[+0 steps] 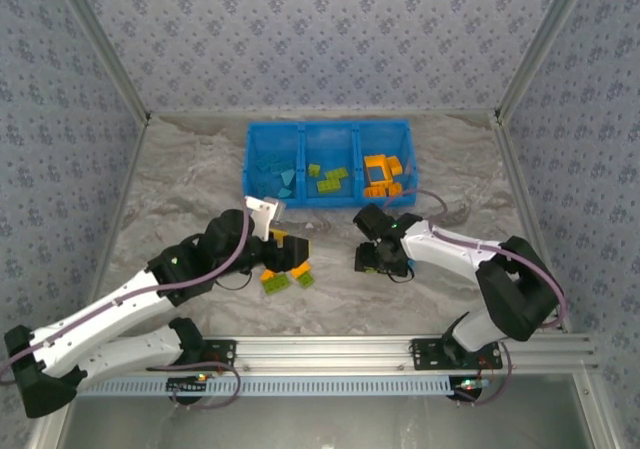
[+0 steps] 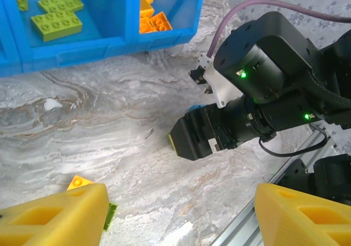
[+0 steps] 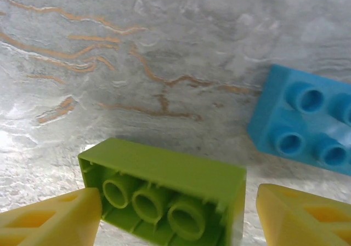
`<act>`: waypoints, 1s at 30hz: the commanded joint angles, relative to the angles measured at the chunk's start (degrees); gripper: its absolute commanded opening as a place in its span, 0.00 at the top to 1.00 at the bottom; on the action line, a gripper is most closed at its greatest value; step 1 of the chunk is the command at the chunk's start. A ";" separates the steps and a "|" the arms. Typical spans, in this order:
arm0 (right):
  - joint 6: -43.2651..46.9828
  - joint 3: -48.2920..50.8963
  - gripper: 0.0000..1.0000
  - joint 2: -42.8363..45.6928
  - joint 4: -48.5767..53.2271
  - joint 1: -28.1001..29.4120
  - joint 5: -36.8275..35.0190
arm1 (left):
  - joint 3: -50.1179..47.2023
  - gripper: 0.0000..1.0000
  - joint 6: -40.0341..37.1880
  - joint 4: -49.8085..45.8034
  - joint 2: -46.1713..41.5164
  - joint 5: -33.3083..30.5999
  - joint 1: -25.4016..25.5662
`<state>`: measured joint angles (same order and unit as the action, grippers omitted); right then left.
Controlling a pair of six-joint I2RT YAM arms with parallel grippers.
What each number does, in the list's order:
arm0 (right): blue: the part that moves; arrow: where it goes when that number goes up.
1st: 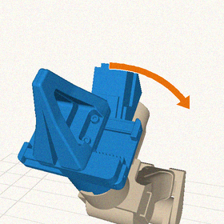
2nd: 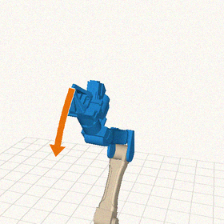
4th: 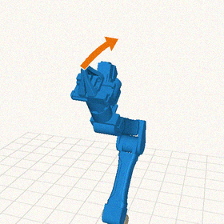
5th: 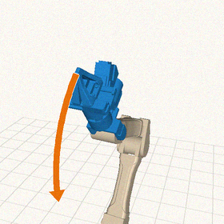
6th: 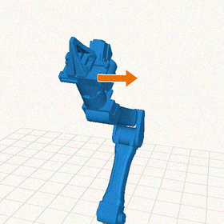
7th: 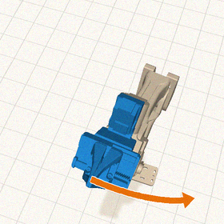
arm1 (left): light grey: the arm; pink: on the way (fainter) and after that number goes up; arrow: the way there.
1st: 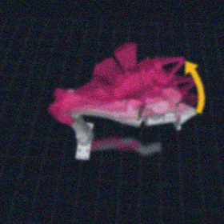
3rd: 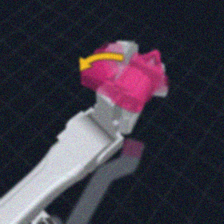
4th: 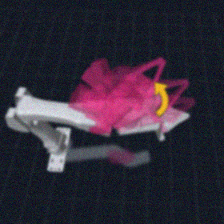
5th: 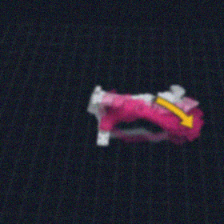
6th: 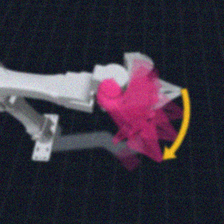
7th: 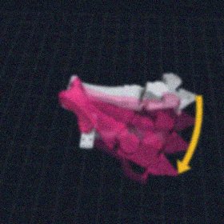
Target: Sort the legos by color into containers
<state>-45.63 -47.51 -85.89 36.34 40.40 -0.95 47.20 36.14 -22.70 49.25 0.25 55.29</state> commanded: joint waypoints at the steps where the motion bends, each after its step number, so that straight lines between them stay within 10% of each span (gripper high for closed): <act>1: 0.62 0.48 0.23 -1.93 -1.62 -0.28 2.15 | -0.18 0.29 1.94 -0.37 -1.51 -3.43 0.87; 9: 0.70 -0.22 0.31 -3.76 -2.98 0.03 1.16 | 0.31 0.29 1.23 -0.59 -1.00 -4.06 1.12; 23: 4.58 -5.40 0.77 -4.87 0.18 2.05 -3.07 | -0.49 0.30 1.90 -1.13 -1.15 -3.96 1.14; 30: 6.92 -14.79 0.80 -0.72 6.98 6.84 -9.38 | 0.13 0.32 2.78 -1.67 -2.12 -8.81 2.66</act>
<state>-40.62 -57.25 -88.75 40.14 46.17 -6.66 46.11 38.24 -23.24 48.66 -4.67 56.90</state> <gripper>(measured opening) 0.288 0.683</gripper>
